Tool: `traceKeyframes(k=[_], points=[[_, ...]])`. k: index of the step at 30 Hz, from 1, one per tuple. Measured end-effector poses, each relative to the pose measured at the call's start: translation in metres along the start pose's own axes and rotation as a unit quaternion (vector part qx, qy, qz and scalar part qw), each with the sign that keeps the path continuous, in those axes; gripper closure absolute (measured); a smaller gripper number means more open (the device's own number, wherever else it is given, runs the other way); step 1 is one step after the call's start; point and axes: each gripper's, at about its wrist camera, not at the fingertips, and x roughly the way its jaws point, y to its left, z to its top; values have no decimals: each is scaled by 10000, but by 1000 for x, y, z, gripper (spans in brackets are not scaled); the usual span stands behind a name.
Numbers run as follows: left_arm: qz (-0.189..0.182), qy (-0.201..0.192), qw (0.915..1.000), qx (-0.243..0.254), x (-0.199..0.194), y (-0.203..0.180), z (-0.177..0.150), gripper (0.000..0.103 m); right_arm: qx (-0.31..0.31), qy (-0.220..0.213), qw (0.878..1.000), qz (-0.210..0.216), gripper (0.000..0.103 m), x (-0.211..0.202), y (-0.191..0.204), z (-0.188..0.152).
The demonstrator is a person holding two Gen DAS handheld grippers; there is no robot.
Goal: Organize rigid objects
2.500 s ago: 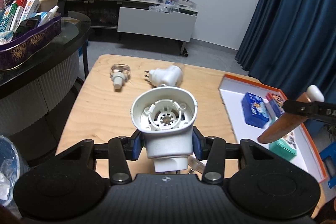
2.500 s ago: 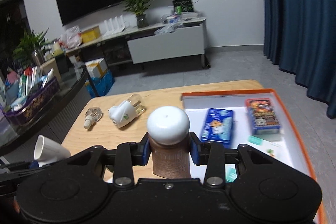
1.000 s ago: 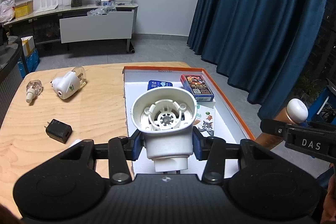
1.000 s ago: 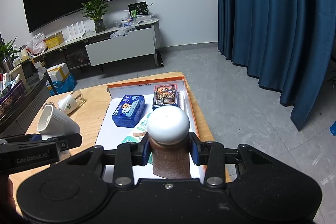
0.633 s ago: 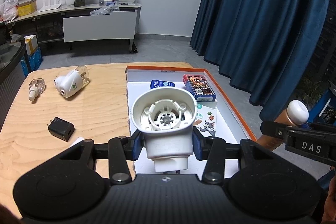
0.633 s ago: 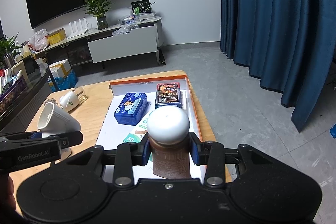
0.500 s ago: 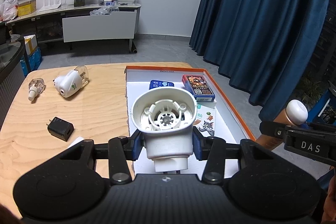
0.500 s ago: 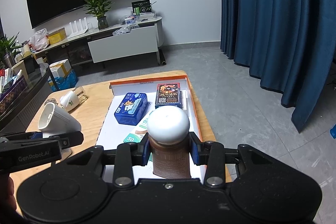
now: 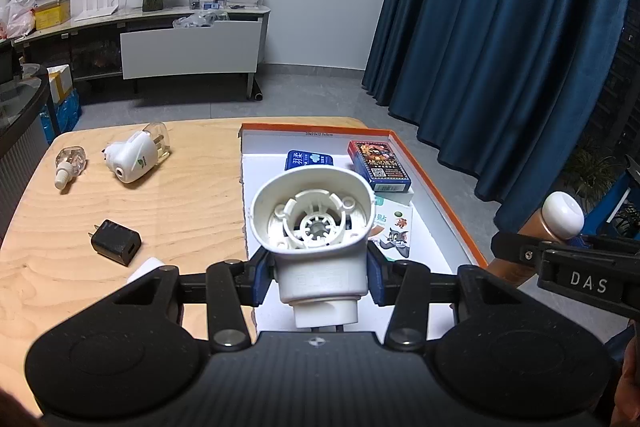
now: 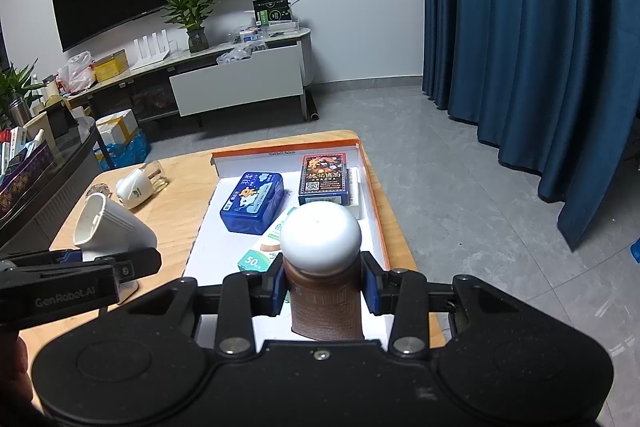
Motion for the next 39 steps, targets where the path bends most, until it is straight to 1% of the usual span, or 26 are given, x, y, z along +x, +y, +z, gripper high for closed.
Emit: traceKeyframes(k=[10, 39], points=[[-21, -16, 10000, -79, -1, 2, -1, 56, -5, 6, 10000, 3, 57, 0, 0, 0], [-40, -1, 9999, -97, -2, 3, -3, 56, -40, 36, 10000, 17, 57, 0, 3, -2]])
